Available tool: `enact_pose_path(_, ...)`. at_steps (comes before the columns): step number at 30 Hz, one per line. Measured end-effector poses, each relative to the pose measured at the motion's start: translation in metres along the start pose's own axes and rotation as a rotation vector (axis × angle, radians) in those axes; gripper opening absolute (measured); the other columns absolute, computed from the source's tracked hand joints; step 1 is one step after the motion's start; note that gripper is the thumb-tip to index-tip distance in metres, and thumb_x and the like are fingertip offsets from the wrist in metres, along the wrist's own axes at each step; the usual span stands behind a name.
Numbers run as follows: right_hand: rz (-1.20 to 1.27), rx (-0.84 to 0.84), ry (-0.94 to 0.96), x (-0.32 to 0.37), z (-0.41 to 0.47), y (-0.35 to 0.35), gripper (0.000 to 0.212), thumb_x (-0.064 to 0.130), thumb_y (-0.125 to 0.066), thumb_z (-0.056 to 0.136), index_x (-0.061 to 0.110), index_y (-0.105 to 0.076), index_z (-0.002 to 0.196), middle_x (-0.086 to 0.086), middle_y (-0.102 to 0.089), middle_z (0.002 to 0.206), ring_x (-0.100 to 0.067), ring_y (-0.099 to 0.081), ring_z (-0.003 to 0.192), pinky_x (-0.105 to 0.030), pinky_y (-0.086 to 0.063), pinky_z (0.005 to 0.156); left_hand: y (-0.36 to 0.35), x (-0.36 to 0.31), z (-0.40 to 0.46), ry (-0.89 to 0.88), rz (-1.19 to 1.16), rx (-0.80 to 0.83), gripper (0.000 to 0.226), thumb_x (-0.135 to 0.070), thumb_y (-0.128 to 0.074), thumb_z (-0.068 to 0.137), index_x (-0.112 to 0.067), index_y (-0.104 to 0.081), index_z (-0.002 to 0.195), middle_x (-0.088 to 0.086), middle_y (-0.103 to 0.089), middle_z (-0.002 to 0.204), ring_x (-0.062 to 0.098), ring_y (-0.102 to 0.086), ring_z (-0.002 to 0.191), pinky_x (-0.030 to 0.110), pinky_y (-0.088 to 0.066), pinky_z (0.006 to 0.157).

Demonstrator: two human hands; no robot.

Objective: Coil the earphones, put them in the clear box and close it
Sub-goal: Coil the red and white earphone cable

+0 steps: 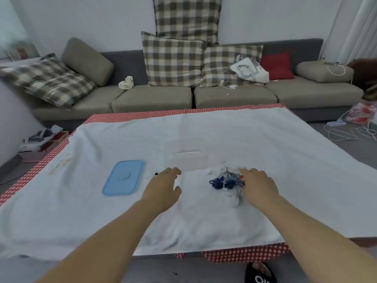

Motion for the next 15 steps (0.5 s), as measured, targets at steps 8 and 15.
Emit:
enact_pose_path(8, 0.107, -0.314, -0.013, -0.003, 0.014, -0.018, 0.028, 0.013, -0.057, 0.089, 0.014, -0.066, 0.116, -0.008, -0.068, 0.101, -0.033, -0.056, 0.097, -0.037, -0.037, 0.072, -0.042, -0.007, 0.003, 0.020, -0.148, -0.009, 0.046, -0.020, -0.056, 0.096, -0.023, -0.048, 0.141, -0.002, -0.055, 0.134, 0.018, -0.058, 0.118, 0.035, -0.048, 0.099)
enact_pose_path(15, 1.114, -0.387, -0.150, 0.057, 0.011, 0.034, 0.017, 0.021, -0.057, 0.094, 0.024, -0.067, 0.107, 0.001, -0.068, 0.092, -0.015, -0.064, 0.076, -0.025, -0.052, 0.068, -0.040, 0.030, 0.006, 0.127, -0.275, -0.181, 0.041, -0.020, -0.064, 0.092, -0.025, -0.052, 0.131, -0.009, -0.056, 0.119, 0.008, -0.056, 0.106, 0.021, -0.045, 0.086)
Point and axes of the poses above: each hand's wrist, its own z-axis towards the middle knuckle, its own y-axis out of the back of the hand, x = y × z, the point moved 1 cm from there along z, towards the middle knuckle
